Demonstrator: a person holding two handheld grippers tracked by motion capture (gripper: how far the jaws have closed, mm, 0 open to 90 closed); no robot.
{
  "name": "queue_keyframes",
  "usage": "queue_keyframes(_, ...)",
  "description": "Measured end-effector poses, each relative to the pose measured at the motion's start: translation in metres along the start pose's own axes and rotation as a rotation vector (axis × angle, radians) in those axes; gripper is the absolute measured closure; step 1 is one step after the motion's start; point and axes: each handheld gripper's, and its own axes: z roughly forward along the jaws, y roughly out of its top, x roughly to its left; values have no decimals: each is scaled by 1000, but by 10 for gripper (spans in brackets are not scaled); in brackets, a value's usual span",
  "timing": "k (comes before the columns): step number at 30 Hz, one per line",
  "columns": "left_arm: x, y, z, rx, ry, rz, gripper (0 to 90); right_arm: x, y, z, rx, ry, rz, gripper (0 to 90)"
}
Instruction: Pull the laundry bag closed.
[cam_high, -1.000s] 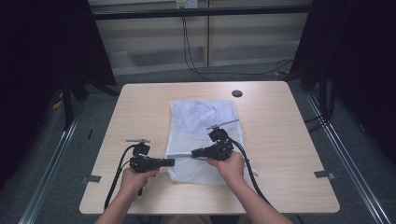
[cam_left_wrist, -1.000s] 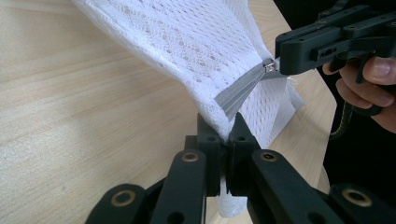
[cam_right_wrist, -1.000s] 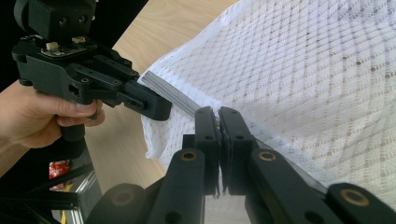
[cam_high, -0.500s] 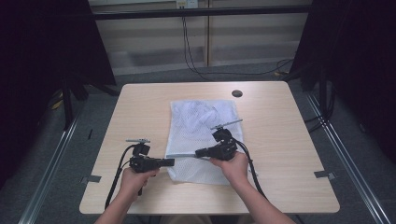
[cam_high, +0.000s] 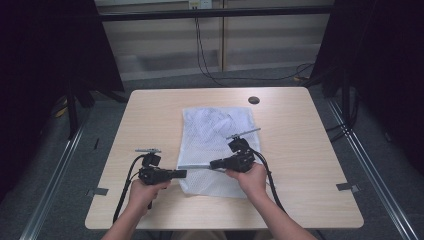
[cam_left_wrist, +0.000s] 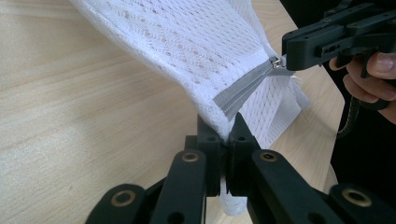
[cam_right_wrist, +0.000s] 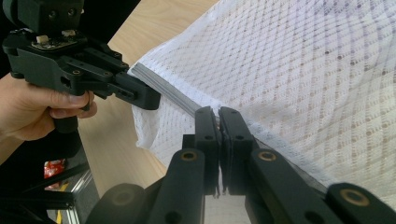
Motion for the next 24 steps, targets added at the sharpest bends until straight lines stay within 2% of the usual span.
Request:
queue_keyframes(5, 1, 0, -2, -8, 0, -4, 875, -4, -2, -3, -6, 5, 12, 869)
queue_keyframes(24, 0, 1, -2, -4, 4, -3, 875, -5, -4, -8, -8, -9, 1, 869)
